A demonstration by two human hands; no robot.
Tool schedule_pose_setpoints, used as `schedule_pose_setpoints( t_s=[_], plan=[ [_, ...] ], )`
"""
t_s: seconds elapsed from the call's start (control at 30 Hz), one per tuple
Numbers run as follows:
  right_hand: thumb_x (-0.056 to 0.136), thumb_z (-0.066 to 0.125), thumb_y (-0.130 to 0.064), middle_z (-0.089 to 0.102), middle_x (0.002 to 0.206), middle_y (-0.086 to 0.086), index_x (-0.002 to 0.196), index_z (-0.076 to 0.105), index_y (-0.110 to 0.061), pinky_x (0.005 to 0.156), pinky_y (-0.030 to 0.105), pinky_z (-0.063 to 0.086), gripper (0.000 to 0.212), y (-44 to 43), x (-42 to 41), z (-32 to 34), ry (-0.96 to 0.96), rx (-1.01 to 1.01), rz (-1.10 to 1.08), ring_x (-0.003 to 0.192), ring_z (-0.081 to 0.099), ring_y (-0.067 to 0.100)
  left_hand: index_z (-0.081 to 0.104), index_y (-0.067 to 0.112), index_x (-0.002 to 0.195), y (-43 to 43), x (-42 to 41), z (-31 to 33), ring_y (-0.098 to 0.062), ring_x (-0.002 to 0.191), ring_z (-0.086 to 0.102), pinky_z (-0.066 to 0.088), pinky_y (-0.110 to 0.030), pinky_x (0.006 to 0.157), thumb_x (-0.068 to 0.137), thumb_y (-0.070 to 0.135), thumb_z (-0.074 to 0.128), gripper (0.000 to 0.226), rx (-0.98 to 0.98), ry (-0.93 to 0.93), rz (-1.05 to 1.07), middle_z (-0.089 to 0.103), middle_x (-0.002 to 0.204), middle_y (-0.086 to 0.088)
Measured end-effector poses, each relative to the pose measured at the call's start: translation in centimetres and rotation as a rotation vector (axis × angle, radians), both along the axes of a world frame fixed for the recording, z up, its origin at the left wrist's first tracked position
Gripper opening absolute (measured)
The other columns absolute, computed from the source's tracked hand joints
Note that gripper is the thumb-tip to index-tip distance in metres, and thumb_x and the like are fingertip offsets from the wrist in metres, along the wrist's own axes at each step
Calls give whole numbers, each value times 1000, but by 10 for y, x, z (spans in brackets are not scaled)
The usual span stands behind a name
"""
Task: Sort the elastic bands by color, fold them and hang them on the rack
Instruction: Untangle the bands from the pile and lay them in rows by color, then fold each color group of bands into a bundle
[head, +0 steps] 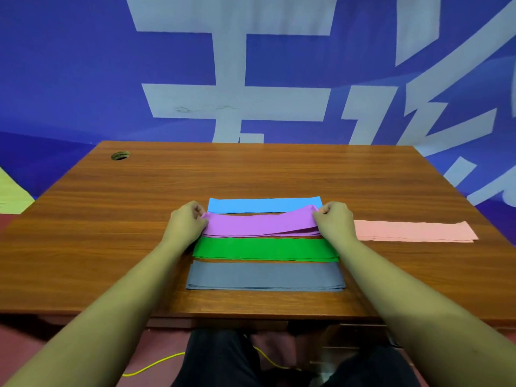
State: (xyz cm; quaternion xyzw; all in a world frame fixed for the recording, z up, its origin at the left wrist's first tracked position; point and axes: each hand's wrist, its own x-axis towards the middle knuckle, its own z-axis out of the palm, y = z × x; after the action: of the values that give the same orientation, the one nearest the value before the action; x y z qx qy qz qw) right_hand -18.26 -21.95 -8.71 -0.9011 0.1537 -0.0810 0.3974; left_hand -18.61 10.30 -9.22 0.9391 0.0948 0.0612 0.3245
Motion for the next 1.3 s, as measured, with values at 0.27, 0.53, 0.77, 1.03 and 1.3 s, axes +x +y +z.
schedule_pose_setpoints(
  t_s=[0.27, 0.53, 0.77, 1.03, 1.3],
  plan=[
    [87, 65, -24, 56, 62, 12, 55, 51, -10, 58, 34, 39, 38, -4, 0, -3, 64, -17, -30, 67, 58, 34, 65, 12, 104, -1, -3, -6, -22, 84, 55, 36, -27, 70, 86, 14, 63, 18, -66, 48, 14, 62, 89, -4],
    [88, 56, -16, 65, 88, 13, 85, 59, -6, 65, 32, 41, 11, -5, 2, -4, 39, -134, 25, 86, 60, 35, 68, 13, 92, 2, -1, -6, -25, 82, 59, 36, -29, 65, 85, 17, 63, 10, -101, 73, 34, 67, 84, -6],
    [84, 54, -3, 59, 95, 14, 98, 52, -12, 66, 37, 45, 17, -2, -7, -21, -21, -270, 88, 86, 57, 36, 64, 13, 98, 4, -1, -8, -28, 87, 59, 38, -28, 69, 83, 17, 67, 16, -8, 113, 23, 65, 88, -8],
    [88, 61, -4, 57, 99, 15, 91, 67, -9, 70, 34, 42, 9, -7, 0, -26, -75, -358, 173, 90, 58, 34, 67, 20, 114, 7, -5, -9, -21, 87, 53, 34, -28, 72, 92, 23, 59, 24, 54, 60, -115, 58, 88, -2],
    [84, 59, -10, 54, 106, 11, 107, 67, -11, 93, 39, 44, 24, 6, 2, -11, -169, -333, 258, 106, 52, 30, 59, 17, 112, 6, -1, -4, -22, 87, 57, 38, -30, 66, 86, 30, 67, 30, -76, 100, -29, 61, 89, -2]
  ],
)
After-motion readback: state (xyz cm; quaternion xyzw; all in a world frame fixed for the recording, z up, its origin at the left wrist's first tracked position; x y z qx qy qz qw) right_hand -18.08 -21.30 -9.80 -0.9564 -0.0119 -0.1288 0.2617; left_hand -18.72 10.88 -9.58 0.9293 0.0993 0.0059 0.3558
